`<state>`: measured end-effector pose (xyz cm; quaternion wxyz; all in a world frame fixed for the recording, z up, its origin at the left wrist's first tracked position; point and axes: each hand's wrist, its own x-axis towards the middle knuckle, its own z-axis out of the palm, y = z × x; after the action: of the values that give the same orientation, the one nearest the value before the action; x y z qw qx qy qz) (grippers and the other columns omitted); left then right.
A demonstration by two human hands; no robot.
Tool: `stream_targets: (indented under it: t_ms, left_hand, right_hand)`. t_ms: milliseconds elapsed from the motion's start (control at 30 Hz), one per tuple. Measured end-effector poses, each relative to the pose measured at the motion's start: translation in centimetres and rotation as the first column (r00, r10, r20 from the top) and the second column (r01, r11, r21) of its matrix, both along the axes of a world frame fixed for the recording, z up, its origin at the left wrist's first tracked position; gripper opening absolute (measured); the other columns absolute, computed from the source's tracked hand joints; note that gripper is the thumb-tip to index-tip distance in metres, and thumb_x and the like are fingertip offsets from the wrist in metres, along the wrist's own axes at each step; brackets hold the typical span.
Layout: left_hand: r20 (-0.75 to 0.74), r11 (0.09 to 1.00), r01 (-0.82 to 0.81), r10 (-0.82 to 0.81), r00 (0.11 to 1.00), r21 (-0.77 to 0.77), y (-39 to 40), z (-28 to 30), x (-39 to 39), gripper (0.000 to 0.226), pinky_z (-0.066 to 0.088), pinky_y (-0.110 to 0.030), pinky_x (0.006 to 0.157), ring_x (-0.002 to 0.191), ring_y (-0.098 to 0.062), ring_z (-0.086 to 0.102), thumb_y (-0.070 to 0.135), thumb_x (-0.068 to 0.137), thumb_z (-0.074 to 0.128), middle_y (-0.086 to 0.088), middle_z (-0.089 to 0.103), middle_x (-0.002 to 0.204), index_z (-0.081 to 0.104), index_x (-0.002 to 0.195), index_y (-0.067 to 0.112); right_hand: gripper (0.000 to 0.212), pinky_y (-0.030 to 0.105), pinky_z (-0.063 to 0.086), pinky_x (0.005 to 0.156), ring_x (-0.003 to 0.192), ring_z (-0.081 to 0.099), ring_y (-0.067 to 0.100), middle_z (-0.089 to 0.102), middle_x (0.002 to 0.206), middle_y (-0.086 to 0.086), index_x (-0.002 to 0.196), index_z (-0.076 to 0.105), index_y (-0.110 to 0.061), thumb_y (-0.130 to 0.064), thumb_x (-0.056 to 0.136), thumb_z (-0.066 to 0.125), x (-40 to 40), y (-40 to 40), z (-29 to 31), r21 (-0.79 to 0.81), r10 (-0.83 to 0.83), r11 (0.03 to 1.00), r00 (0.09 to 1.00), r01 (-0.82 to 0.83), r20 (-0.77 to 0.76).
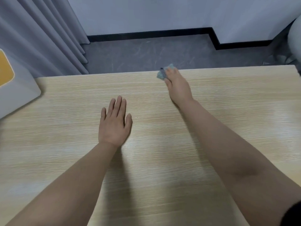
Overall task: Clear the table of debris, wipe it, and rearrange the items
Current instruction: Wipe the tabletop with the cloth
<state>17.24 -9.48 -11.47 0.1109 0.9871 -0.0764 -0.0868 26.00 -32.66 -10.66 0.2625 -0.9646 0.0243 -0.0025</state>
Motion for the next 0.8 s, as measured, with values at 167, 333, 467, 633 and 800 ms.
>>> stream_targets:
  t_ms: [167, 333, 467, 633, 800]
  left_hand:
    - [0.015, 1.0, -0.005, 0.005, 1.0, -0.011, -0.1, -0.2, 0.2, 0.063, -0.004, -0.036, 0.117, 0.144, -0.009, -0.007, 0.044, 0.092, 0.008, 0.008, -0.001, 0.158, 0.007, 0.151, 0.022]
    - [0.011, 1.0, -0.008, 0.008, 1.0, -0.016, -0.1, -0.1, 0.2, 0.062, -0.005, -0.036, 0.117, 0.144, -0.008, -0.008, 0.044, 0.092, 0.01, 0.009, -0.002, 0.157, 0.006, 0.15, 0.024]
    - [0.014, 1.0, -0.004, 0.004, 1.0, -0.023, -0.1, -0.1, 0.2, 0.063, -0.006, -0.035, 0.117, 0.144, -0.007, -0.01, 0.045, 0.091, 0.006, 0.01, -0.002, 0.157, 0.006, 0.15, 0.024]
    - [0.016, 1.0, -0.002, 0.002, 1.0, -0.023, 0.0, 0.0, 0.2, 0.063, -0.008, -0.035, 0.116, 0.144, -0.007, -0.01, 0.044, 0.091, 0.008, 0.009, -0.002, 0.157, 0.006, 0.151, 0.023]
    - [0.025, 1.0, -0.008, 0.008, 1.0, -0.023, -0.1, 0.0, 0.2, 0.063, -0.007, -0.035, 0.116, 0.144, -0.008, -0.008, 0.044, 0.091, 0.01, 0.009, -0.002, 0.158, 0.006, 0.15, 0.023]
  right_hand:
    - [0.044, 0.022, 0.016, 0.112, 0.142, 0.02, 0.012, 0.03, 0.151, -0.002, 0.143, 0.036, -0.019, -0.023, 0.099, 0.041, -4.5, 3.8, -0.5, 0.009, 0.516, 0.856, 0.856, -0.516, -0.015]
    - [0.042, 0.025, 0.02, 0.113, 0.138, 0.031, 0.019, 0.038, 0.148, 0.004, 0.139, 0.042, -0.017, -0.016, 0.098, 0.045, -0.5, -0.1, -1.1, 0.027, 0.352, 0.936, 0.936, -0.352, 0.018]
    - [0.04, 0.034, 0.034, 0.106, 0.133, 0.039, 0.024, 0.036, 0.148, 0.006, 0.139, 0.042, -0.013, -0.018, 0.099, 0.041, 2.7, -1.9, -0.9, -0.02, -0.074, 0.997, 0.997, 0.074, 0.004]
    - [0.043, 0.029, 0.022, 0.115, 0.14, 0.028, 0.019, 0.036, 0.149, 0.005, 0.141, 0.04, -0.014, -0.018, 0.098, 0.044, -1.6, 2.6, -1.0, 0.026, 0.311, 0.95, 0.949, -0.312, 0.043]
    - [0.042, 0.021, 0.017, 0.112, 0.14, 0.025, 0.01, 0.035, 0.149, -0.003, 0.14, 0.041, -0.018, -0.02, 0.098, 0.044, -1.5, 1.4, -0.7, -0.03, 0.559, 0.829, 0.829, -0.559, 0.007]
